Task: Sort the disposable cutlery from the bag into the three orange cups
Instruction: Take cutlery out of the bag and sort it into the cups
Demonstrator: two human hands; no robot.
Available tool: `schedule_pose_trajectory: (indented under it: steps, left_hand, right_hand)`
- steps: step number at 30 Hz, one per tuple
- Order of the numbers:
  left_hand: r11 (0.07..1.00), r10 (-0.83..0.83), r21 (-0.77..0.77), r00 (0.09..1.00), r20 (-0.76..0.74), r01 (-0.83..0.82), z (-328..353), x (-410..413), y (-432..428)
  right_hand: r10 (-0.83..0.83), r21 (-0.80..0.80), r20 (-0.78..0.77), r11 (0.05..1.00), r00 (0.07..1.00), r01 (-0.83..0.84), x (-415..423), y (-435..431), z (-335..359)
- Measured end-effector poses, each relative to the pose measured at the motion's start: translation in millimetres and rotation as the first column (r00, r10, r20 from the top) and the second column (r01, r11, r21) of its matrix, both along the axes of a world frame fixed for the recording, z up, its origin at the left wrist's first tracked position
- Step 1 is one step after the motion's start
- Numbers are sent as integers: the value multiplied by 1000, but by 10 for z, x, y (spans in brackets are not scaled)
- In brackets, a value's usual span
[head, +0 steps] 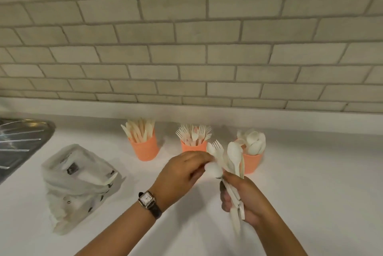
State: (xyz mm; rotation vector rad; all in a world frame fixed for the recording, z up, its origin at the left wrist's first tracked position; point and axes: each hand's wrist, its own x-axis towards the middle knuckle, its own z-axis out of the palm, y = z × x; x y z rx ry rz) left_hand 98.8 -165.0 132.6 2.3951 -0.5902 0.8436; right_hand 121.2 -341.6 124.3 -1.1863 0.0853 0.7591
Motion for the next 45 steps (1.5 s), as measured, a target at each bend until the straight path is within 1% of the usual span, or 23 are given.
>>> schedule_pose_trajectory:
  steps: [1, 2, 3, 4, 6, 9, 14, 15, 18, 21, 23, 24, 26, 27, 29, 31, 35, 36, 38, 40, 41, 43, 45]
  left_hand:
    - [970, 29, -239, 997, -69, -45, 63, 29, -7]
    - [888, 43, -449, 990, -132, -98, 127, 78, -30]
    - [795, 41, -590, 982, -182, -143, 191, 147, -61]
    - [726, 32, -665, 975, -218, -173, 235, 242, -91]
    - [654, -45, -732, 957, -287, -189, 256, 461, -171]
    - [669, -135, -712, 907, -398, -213, 97, 796, -386]
    - [781, -38, -545, 849, -527, -303, -363, 1207, -787]
    - [827, 6, -473, 846, -533, -304, -452, 1261, -834]
    - [944, 214, -99, 811, -545, -316, -584, 1344, -933]
    - [954, 261, 14, 809, -527, -299, -449, 1346, -924]
    - [940, 286, -8, 799, -528, -342, -327, 1256, -846]
    - [929, 273, -72, 806, -525, -362, -258, 1162, -800]
    - [883, 119, -321, 824, -554, -343, -85, 881, -739]
    - [842, -24, -442, 796, -605, -311, 7, 730, -737]
    - [776, -268, -560, 652, -709, -290, 116, 509, -759]
    - [723, -359, -598, 552, -753, -347, 106, 409, -740]
    - [596, -469, -659, 467, -750, -460, 48, 369, -605]
    - [573, -474, -676, 485, -735, -465, 56, 382, -578]
    - [488, -437, -727, 587, -682, -483, 102, 471, -525]
    - [401, -319, -778, 722, -614, -484, 173, 628, -477]
    - [397, -239, -792, 781, -577, -464, 196, 723, -465]
    - [473, -82, -779, 860, -505, -412, 202, 905, -517]
    - [561, -8, -739, 891, -454, -372, 125, 1038, -663]
  right_hand:
    - [-42, -30, 19, 999, 999, 42, -17, 19, -25]
    - [-96, -56, 37, 994, 995, 98, -37, 29, -49]
    - [-158, -78, 50, 984, 986, 161, -56, 29, -74]
    - [-226, -95, 57, 968, 972, 231, -80, 22, -91]
    - [-372, -116, 54, 919, 927, 375, -131, -30, -116]
    - [-520, -136, 62, 841, 852, 524, -216, -175, -109]
    - [-626, -154, 105, 758, 773, 634, -259, -422, -31]
    - [-631, -154, 119, 751, 766, 642, -246, -457, -15]
    - [-633, -172, 163, 737, 757, 654, -201, -509, 24]
    - [-601, -202, 220, 743, 769, 638, -171, -515, 68]
    - [-570, -212, 253, 755, 781, 620, -165, -509, 87]
    - [-553, -217, 266, 763, 789, 608, -159, -500, 94]
    - [-512, -243, 295, 776, 807, 582, -140, -465, 102]
    - [-490, -262, 309, 780, 815, 569, -127, -433, 104]
    - [-436, -303, 337, 789, 834, 535, -104, -357, 89]
    - [-362, -344, 367, 803, 857, 487, -93, -279, 66]
    - [-244, -375, 420, 831, 874, 411, -111, -205, 40]
    - [-245, -372, 416, 833, 876, 410, -109, -215, 28]
    - [-286, -381, 395, 814, 873, 439, -91, -285, -17]
    - [-363, -375, 366, 785, 857, 493, -72, -395, -67]
    - [-398, -367, 353, 774, 847, 516, -64, -458, -87]
    - [-442, -358, 333, 758, 833, 545, -53, -578, -110]
    - [-466, -348, 323, 751, 824, 561, -48, -669, -104]
